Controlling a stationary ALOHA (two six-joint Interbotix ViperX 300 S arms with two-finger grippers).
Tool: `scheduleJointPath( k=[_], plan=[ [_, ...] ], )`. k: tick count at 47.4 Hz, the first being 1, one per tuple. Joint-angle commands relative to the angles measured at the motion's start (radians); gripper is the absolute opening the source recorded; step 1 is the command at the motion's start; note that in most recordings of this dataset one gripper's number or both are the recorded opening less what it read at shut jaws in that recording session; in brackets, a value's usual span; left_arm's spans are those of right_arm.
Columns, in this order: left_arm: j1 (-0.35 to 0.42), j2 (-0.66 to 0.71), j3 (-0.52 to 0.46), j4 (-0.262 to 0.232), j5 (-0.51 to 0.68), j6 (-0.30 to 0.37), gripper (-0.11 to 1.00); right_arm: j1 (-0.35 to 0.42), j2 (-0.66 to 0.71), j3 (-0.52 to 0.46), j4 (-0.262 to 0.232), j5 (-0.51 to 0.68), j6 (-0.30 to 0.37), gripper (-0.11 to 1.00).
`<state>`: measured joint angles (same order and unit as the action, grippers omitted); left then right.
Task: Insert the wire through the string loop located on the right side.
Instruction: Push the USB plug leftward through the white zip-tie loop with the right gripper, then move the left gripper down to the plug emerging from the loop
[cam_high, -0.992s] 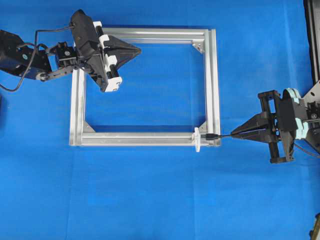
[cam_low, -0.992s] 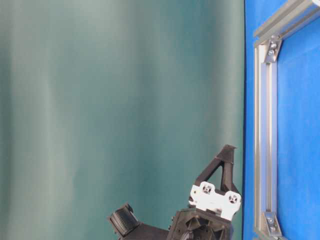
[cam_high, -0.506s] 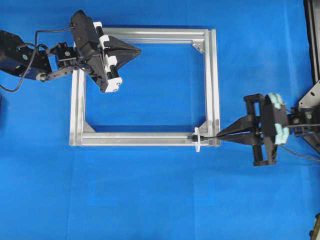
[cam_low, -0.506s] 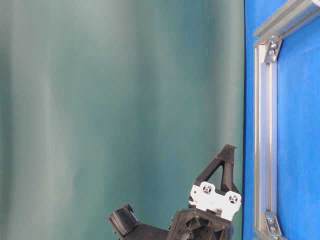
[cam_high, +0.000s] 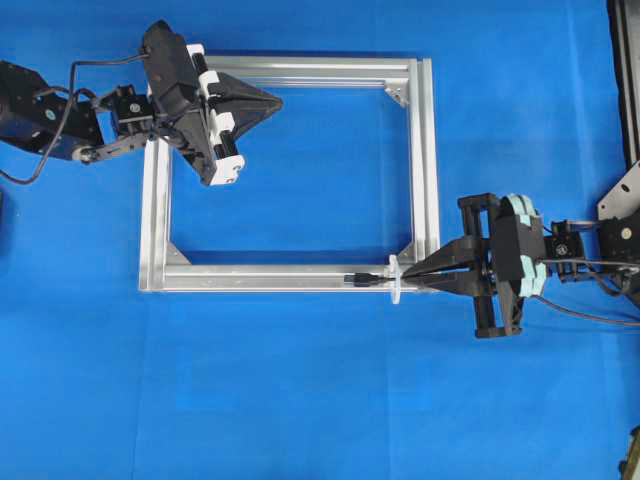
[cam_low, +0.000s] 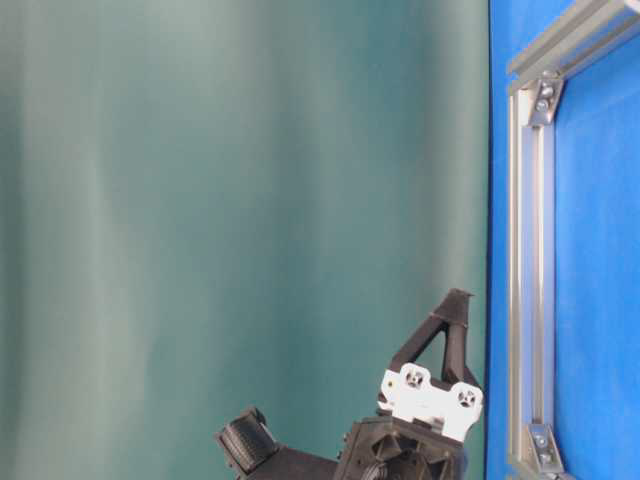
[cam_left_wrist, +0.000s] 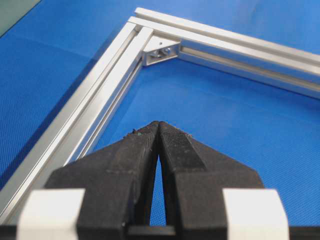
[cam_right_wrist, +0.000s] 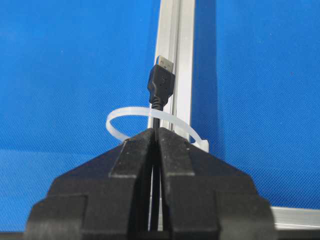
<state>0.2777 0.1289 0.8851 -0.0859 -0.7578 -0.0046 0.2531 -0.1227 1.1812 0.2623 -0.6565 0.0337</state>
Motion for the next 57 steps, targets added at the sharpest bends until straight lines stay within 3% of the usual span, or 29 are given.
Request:
scheduleJointPath(
  k=[1,21,28,41,57],
  plan=[
    [-0.003,-0.031,-0.008,0.003,-0.011,-0.002,0.0,-0.002,-0.006,-0.015,0.002,-0.012,-0.002,-0.03],
    [-0.012,-0.031,-0.006,0.003,-0.011,-0.012,0.0,-0.003,-0.006,-0.015,0.0,-0.017,-0.002,-0.03],
    [-0.048,-0.029,-0.006,0.003,-0.012,-0.034,0.0,-0.003,-0.006,-0.015,0.002,-0.02,-0.002,-0.03],
    [-0.183,-0.028,0.0,0.003,-0.012,-0.044,0.0,-0.005,-0.006,-0.015,0.002,-0.02,-0.002,-0.03],
    [-0.387,-0.028,-0.002,0.003,-0.014,-0.117,0.0,-0.005,-0.006,-0.015,0.002,-0.021,-0.002,-0.03]
  ],
)
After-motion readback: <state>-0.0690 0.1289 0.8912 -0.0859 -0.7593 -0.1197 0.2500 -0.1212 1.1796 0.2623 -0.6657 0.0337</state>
